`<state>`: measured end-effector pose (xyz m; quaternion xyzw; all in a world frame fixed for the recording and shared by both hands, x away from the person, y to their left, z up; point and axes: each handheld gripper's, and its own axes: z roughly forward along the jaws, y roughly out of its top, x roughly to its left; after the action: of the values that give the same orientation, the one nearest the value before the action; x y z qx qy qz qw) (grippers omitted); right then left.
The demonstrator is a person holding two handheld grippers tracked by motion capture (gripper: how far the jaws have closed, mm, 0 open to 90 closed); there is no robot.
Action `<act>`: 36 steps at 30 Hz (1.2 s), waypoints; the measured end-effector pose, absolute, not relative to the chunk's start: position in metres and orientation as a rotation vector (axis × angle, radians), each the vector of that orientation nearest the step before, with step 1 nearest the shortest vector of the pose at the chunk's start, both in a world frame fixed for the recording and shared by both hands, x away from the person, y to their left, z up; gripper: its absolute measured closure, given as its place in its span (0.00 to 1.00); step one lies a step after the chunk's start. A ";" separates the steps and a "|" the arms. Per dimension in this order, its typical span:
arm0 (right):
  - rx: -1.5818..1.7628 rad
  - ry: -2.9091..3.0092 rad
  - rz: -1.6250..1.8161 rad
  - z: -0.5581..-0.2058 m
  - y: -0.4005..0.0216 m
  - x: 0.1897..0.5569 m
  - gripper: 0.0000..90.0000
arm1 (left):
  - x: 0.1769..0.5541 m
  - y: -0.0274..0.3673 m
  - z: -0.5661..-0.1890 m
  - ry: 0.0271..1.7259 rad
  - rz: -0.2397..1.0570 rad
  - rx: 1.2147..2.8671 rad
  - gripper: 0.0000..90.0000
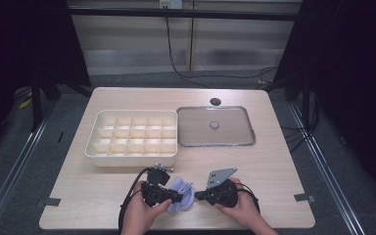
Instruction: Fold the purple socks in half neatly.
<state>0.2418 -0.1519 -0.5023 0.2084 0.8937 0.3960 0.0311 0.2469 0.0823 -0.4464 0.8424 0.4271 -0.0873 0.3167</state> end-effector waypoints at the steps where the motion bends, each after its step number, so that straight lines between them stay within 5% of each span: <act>1: 0.642 2.754 1.220 -0.502 -0.152 0.242 1.00 | 0.247 0.083 -0.445 1.120 -0.221 2.218 0.80; 16: 0.640 2.753 1.218 -0.502 -0.152 0.242 1.00 | 0.258 0.085 -0.443 1.161 -0.183 2.215 0.91; 36: 0.639 2.753 1.217 -0.502 -0.152 0.242 1.00 | 0.255 0.068 -0.460 1.137 -0.234 2.272 0.90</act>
<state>0.2418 -0.1518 -0.5022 0.2076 0.8942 0.3952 0.0323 0.2546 0.0678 -0.4600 0.8520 0.4263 -0.0879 0.2908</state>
